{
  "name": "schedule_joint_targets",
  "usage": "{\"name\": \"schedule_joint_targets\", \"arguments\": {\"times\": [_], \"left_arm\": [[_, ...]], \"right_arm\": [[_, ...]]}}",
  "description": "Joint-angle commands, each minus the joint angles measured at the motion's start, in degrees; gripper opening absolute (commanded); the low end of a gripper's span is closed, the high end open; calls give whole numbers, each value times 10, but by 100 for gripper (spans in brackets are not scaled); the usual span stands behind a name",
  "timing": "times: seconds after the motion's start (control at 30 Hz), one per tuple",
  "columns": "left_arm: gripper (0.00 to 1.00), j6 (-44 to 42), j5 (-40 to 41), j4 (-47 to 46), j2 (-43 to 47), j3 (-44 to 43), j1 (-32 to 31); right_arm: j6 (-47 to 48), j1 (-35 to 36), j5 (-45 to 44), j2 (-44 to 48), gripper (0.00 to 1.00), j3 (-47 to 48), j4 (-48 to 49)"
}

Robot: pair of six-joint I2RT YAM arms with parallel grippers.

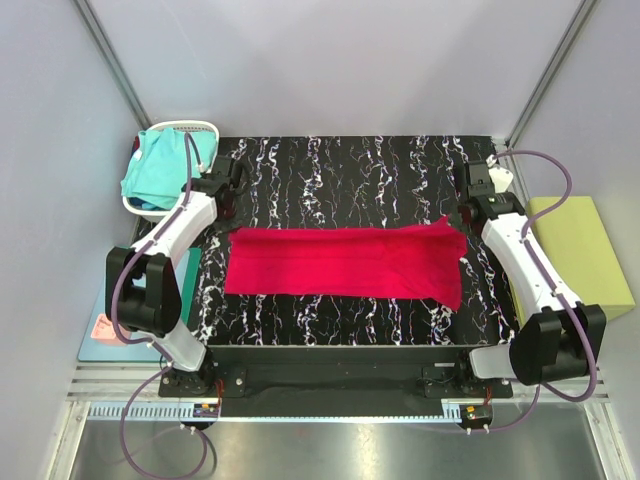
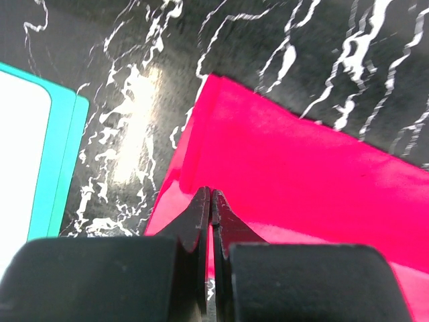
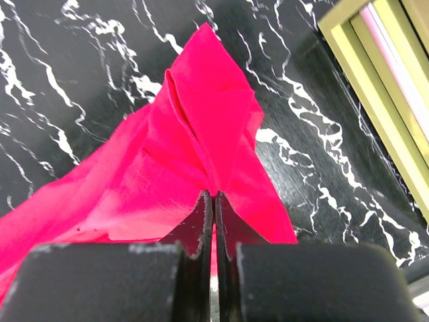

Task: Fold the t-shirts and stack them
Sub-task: Fold the other side of the tshirt into a rectangle

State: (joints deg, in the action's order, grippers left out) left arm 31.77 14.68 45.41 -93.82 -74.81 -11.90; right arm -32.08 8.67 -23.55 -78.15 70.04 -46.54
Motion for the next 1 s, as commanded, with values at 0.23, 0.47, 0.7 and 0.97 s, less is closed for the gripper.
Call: {"name": "schedule_joint_targets", "arguments": {"times": [0.23,0.47,0.7,0.97], "left_arm": [[0,3,37,-26,17,35,0],[0,1,44,-28,-7,48,0],[1,3,26,-31,-43,52,0],[17,3,18,-31,-73,49,0]], "right_arm": [[-10,5,-38,57,0,-51,-14],[-19,5,-29,68,0,-84,-16],[-24,5,-15,49,0,-91,-25],[-25,5,-16,30,0,-89,-38]]}}
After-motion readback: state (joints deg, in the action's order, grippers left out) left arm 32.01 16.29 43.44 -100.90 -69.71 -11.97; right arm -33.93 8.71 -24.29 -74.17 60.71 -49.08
